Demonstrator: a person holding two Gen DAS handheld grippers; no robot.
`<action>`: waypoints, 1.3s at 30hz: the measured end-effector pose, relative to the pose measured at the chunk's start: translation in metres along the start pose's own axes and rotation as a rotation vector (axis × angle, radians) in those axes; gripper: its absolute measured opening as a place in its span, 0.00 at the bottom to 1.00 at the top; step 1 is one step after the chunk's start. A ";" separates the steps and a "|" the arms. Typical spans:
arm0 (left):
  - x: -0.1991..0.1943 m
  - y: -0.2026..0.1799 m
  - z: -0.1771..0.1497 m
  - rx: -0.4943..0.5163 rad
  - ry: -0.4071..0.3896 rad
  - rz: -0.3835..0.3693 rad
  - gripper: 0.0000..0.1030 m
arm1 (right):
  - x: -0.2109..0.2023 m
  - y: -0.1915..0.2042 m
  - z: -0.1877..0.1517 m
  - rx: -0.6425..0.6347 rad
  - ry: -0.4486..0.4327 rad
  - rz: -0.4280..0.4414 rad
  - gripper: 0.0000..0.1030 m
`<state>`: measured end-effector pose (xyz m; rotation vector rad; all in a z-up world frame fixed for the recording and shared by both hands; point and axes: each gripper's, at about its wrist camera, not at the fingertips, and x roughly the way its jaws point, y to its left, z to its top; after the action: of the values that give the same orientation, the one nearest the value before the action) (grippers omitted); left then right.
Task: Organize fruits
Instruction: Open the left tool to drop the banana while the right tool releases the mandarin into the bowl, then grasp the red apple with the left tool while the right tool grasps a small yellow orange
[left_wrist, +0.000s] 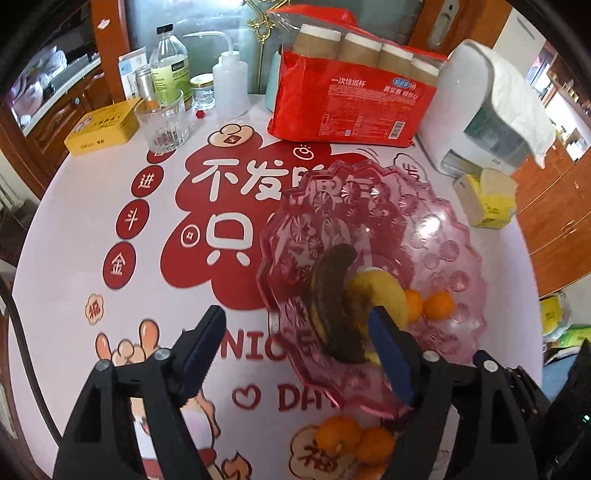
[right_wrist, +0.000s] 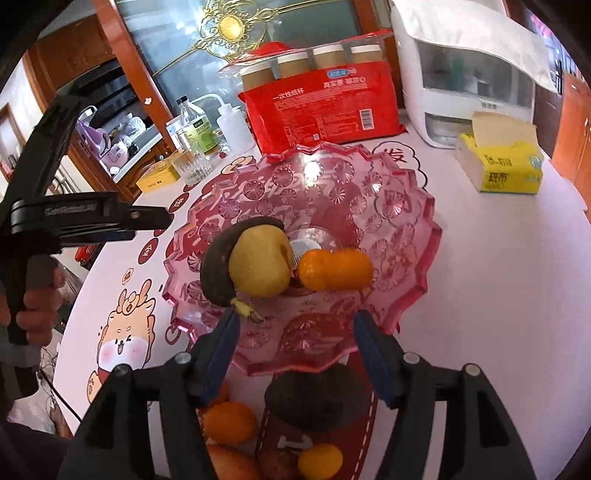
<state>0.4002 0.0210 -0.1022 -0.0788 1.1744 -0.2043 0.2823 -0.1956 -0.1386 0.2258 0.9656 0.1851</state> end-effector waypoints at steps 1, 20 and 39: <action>-0.005 0.001 -0.002 -0.004 -0.007 -0.007 0.78 | -0.003 0.000 -0.001 0.007 -0.003 -0.002 0.62; -0.088 -0.002 -0.060 0.060 -0.091 -0.084 0.85 | -0.081 0.006 -0.067 0.137 -0.030 -0.027 0.63; -0.042 -0.016 -0.133 0.134 0.145 -0.210 0.86 | -0.077 0.036 -0.145 0.186 0.056 -0.127 0.63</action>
<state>0.2601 0.0192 -0.1130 -0.0705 1.2935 -0.4796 0.1170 -0.1655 -0.1477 0.3298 1.0499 -0.0152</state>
